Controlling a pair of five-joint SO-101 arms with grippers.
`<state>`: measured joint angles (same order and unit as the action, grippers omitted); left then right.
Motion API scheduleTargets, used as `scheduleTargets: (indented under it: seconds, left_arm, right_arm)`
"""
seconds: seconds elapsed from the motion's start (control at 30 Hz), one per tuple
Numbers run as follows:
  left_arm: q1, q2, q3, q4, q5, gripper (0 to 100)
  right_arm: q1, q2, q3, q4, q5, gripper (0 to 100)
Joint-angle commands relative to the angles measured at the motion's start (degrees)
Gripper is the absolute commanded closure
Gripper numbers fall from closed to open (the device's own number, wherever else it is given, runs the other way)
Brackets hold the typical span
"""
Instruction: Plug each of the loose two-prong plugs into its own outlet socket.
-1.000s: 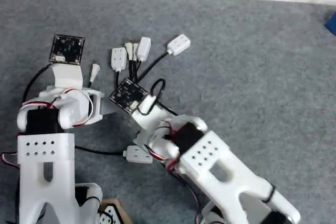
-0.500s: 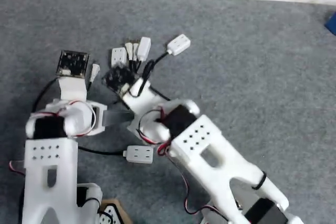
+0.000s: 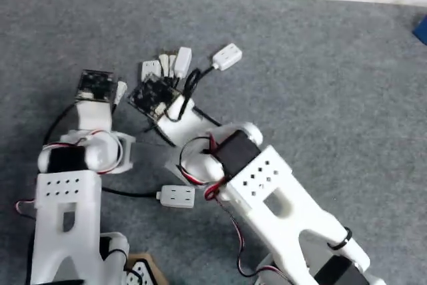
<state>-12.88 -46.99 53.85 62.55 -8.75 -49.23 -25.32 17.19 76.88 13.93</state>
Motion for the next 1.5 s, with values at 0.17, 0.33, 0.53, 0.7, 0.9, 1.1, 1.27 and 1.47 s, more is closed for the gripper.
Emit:
scheduleTargets:
  seconds: [0.17,0.33,0.53,0.7,0.9,1.1,1.27,1.47]
  left_arm:
    - [-13.41,-0.4,-4.44,-2.29,7.82,51]
    - [-17.63,-0.31,-1.1,-6.77,12.84,51]
    - [-17.71,-0.31,3.74,-13.01,15.21,51]
    - [-17.45,-0.31,3.91,-13.45,15.21,51]
    - [-17.36,-0.31,4.0,-13.45,15.21,51]
    - [-17.54,-0.31,3.82,-13.36,14.95,51]
    - [-17.71,-0.31,3.74,-13.36,14.95,51]
    - [-17.71,-0.31,3.12,-13.45,14.95,51]
  right_arm:
    - [-0.04,-1.01,-1.71,7.69,-13.01,99.1]
    - [-0.22,-0.92,-2.51,9.01,-21.54,99.1]
    - [-0.4,6.99,-2.77,8.92,-34.81,98.8]
    - [-0.4,11.12,-2.86,9.36,-37.45,98.8]
    - [-0.31,11.47,-2.33,7.52,-37.89,99.1]
    - [-2.15,11.12,2.07,3.38,-37.45,99.1]
    - [-4.44,11.21,2.59,2.33,-37.8,99.1]
    - [-6.81,11.74,3.47,2.42,-37.89,99.1]
